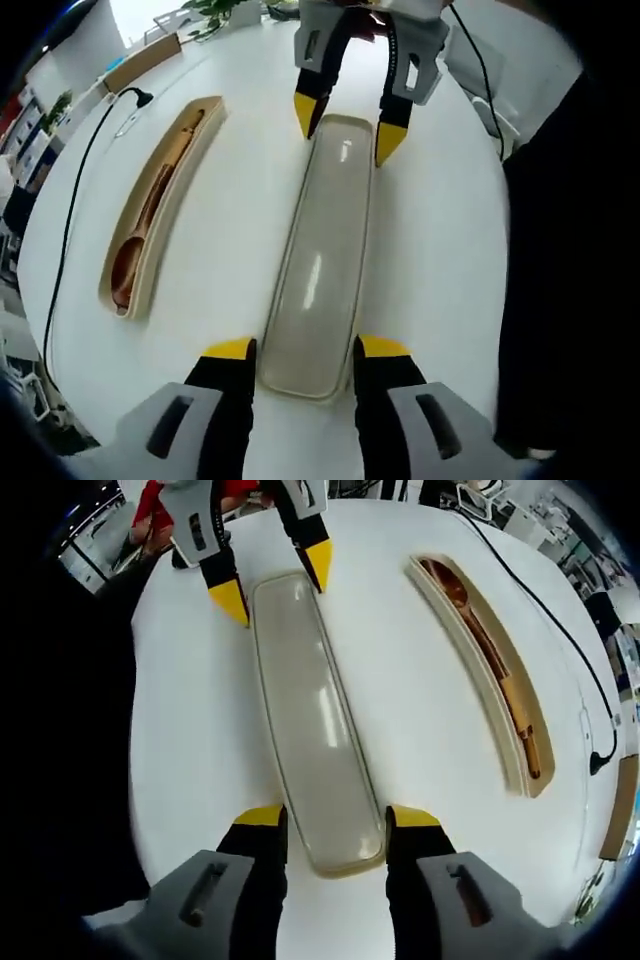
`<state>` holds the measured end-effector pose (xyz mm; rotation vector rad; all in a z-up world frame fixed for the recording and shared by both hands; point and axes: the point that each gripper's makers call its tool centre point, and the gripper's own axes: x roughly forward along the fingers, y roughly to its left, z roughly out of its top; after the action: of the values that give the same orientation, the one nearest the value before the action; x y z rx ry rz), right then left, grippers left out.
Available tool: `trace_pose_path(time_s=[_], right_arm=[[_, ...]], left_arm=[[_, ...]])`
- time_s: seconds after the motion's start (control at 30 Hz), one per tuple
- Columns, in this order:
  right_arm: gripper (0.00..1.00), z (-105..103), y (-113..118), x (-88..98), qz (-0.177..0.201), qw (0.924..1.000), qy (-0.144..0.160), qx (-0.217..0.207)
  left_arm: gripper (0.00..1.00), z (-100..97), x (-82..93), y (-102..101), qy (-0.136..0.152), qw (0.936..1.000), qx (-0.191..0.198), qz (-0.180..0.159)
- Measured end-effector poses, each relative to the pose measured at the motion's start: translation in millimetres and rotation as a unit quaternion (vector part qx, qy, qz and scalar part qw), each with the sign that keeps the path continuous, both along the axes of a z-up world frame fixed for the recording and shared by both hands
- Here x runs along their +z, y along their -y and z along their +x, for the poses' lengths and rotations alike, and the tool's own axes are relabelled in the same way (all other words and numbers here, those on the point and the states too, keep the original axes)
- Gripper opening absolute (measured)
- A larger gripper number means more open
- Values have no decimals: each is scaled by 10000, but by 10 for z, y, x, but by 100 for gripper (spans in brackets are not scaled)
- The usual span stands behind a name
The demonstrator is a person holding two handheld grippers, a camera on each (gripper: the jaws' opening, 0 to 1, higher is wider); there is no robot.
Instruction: Arrange the utensils inside the cutlery case until each visible utensil rests in its matching compartment.
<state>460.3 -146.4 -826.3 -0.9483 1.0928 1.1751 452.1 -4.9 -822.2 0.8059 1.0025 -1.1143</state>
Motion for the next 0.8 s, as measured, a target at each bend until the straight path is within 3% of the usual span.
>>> trace_pose_path(time_s=[0.27,0.4,0.53,0.67,0.8], right_arm=[[35,6,-7,2,71,9999,-18,75],[35,10,-8,2,107,9999,-54,99],[35,10,2,0,145,9997,-82,189],[35,11,-1,6,76,9996,-181,226],[35,9,1,4,-175,9987,-291,369]], left_arm=[[40,-9,5,-1,95,9998,9,-156],[42,5,47,11,612,9973,-30,-399],[57,107,126,-25,1355,9894,54,-528],[60,71,150,-57,1616,9847,133,-637],[56,3,172,-52,1842,9811,-154,-577]])
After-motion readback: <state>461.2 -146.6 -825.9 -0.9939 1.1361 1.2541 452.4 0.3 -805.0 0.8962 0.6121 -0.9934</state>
